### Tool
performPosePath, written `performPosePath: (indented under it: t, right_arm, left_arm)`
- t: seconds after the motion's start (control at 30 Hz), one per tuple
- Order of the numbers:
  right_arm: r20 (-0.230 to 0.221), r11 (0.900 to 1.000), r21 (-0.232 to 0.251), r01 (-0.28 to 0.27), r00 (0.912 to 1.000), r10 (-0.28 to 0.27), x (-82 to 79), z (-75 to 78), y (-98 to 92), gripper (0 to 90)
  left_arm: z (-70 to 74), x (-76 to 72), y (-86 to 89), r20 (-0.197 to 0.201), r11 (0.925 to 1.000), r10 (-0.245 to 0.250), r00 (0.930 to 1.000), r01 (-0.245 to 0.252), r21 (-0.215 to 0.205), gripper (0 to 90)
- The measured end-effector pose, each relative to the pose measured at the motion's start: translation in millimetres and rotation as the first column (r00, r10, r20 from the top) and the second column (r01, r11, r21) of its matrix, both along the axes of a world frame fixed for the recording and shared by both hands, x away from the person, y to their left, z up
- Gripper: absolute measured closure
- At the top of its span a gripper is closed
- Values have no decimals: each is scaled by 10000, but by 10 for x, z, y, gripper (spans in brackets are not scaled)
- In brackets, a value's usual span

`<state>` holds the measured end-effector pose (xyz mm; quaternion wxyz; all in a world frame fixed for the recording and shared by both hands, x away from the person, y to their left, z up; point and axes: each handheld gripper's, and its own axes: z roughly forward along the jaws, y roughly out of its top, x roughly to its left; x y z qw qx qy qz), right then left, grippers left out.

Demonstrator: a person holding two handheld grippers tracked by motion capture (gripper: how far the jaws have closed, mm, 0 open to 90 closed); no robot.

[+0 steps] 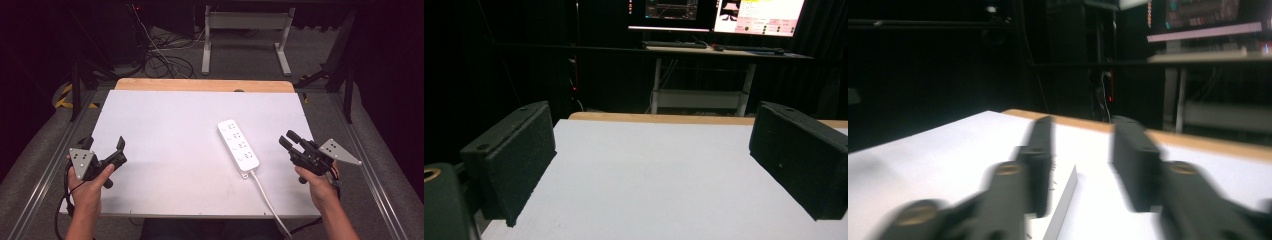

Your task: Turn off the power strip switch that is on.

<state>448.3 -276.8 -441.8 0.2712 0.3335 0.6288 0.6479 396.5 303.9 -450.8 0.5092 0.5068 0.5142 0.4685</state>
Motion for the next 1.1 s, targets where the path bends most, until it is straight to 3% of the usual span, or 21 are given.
performPosePath:
  t: [0.03, 0.13, 0.17, 0.2, 0.33, 0.5, 0.7, 1.1]
  right_arm:
    - [-298, 9999, 13, 154, 9994, -154, 34, -24, 13, 395]
    - [-479, 9999, 54, 125, 9988, -123, 55, -36, 23, 253]
    - [-479, 9999, 54, 125, 9988, -123, 55, -36, 23, 253]
    - [-441, 9998, 54, 209, 9988, -206, 53, -28, 30, 163]
    - [-484, 9990, 172, 409, 9980, -400, 55, -15, 26, 83]
    - [-424, 9990, 184, 404, 9983, -396, 50, -9, 18, 45]
    - [-456, 9992, -35, 395, 9982, -396, 54, -17, 27, 45]
    - [-499, 9987, -22, 511, 9974, -512, 33, -16, 13, 50]
  left_arm:
    - [0, 1, -2, -3, 10000, -6, 10000, 6, 14, 52]
    - [0, 2, -2, 3, 10000, -8, 10000, 8, 18, 52]
    - [-1, 2, 1, 2, 10000, -9, 10000, 9, 22, 52]
    - [-1, 2, 2, -3, 10000, 10, 10000, -10, 8, 52]
    - [0, 1, 6, -3, 10000, -5, 10000, 5, -13, 52]
    - [0, 1, 3, 5, 10000, -8, 10000, 8, 11, 52]
    - [-2, 6, 3, -4, 10000, -7, 10000, 7, -6, 52]
    - [1, 21, -11, -21, 10000, -92, 10000, 92, 10, 52]
